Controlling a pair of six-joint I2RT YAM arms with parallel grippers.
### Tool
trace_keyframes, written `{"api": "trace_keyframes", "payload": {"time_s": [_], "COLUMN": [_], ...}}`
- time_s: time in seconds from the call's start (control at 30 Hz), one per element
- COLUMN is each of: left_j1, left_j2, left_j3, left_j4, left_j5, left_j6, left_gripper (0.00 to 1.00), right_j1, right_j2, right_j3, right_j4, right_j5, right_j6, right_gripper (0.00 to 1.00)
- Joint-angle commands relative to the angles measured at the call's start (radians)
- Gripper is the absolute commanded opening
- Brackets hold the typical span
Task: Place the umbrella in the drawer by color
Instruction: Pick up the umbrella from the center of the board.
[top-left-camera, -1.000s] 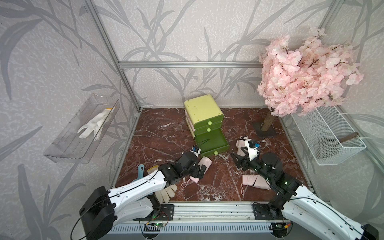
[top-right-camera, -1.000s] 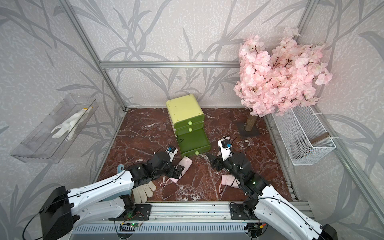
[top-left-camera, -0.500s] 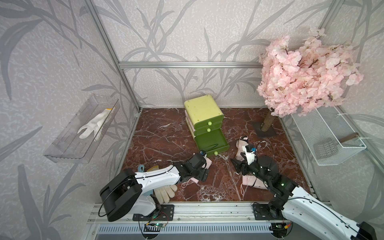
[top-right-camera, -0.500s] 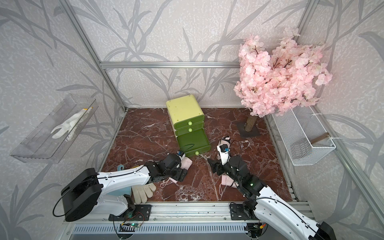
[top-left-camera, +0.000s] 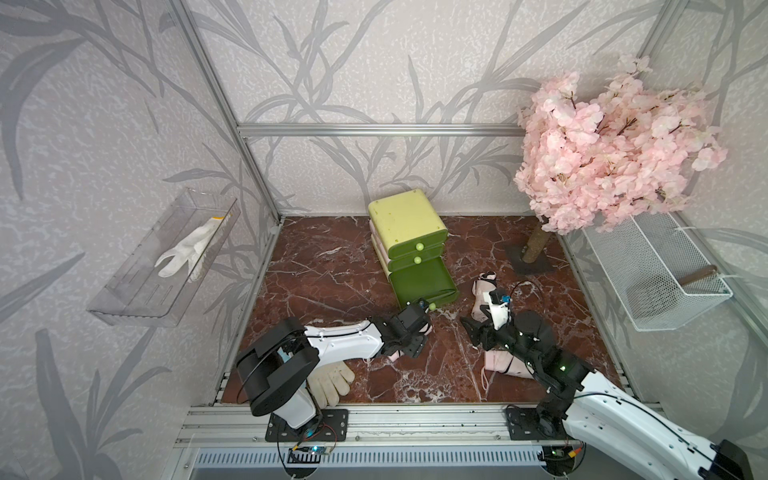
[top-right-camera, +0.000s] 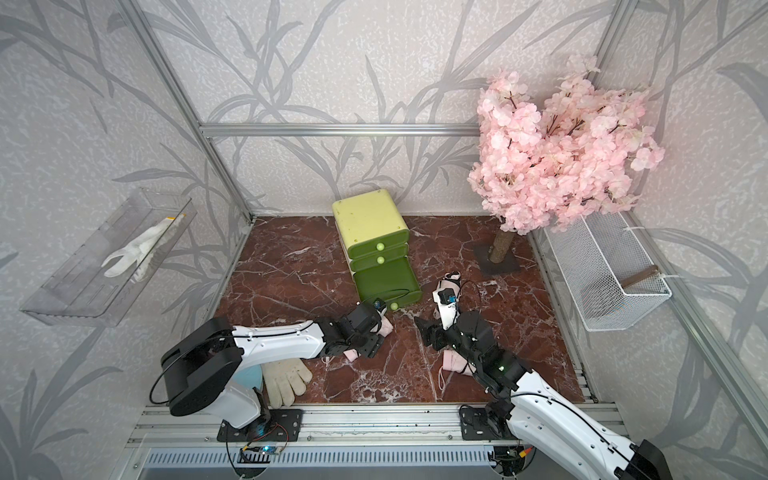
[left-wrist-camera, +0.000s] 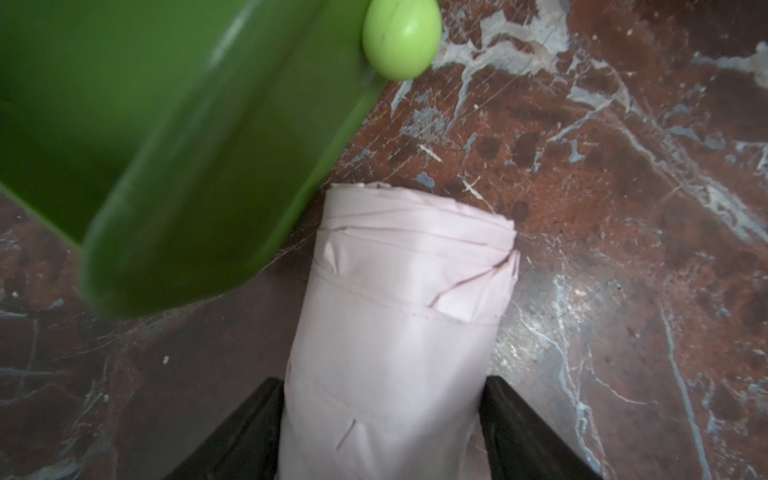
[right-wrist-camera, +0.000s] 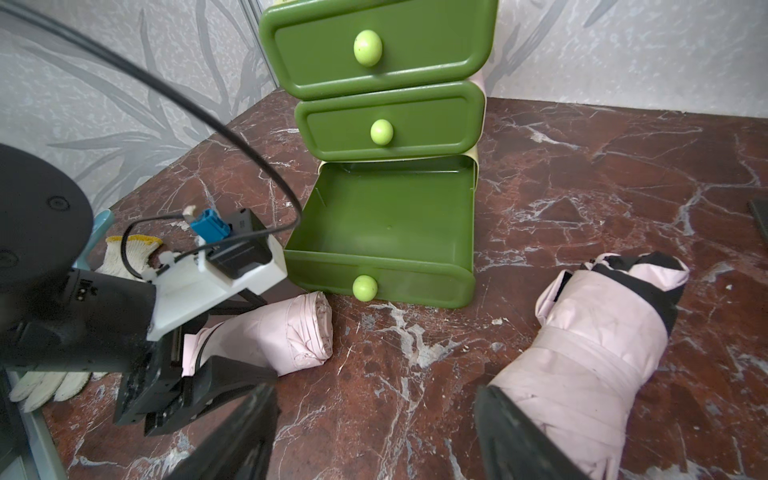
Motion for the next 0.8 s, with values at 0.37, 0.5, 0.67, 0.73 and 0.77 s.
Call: {"api": "trace_keyframes", "payload": {"time_s": [0.37, 0.5, 0.67, 0.73, 0.77], "left_j1": [-0.035, -0.019, 0.117, 0.183, 0.208], "left_j2": [-0.223, -0.402, -0.39, -0.328, -0.297], "left_j3": [0.036, 0.069, 0.122, 0.161, 0.176], "left_j4": [-0.04, 0.004, 0.206, 0.29, 0.339], "left_j5": [0.072, 0.007, 0.182, 0.292, 0.352], "left_j6": [0.013, 0.061, 0.228, 0.243, 0.254], "left_gripper": [0.49, 0.56, 0.59, 0.59, 0.59], "right_j1": [0.001, 0.001, 0.001, 0.0, 0.0], "right_j2": [-0.143, -0.184, -0.202, -0.205, -0.207], "right_j3": [-0.014, -0.028, -0.039, -0.039, -0.039], "right_j4": [-0.055, -0.055, -0.035, -0.035, -0.036], "right_j5": [0.046, 0.061, 0.062, 0.06, 0.06], "right_j6": [-0.025, -0.025, -0.023, -0.023, -0.023], "right_gripper": [0.78, 0.78, 0.79, 0.78, 0.78]}}
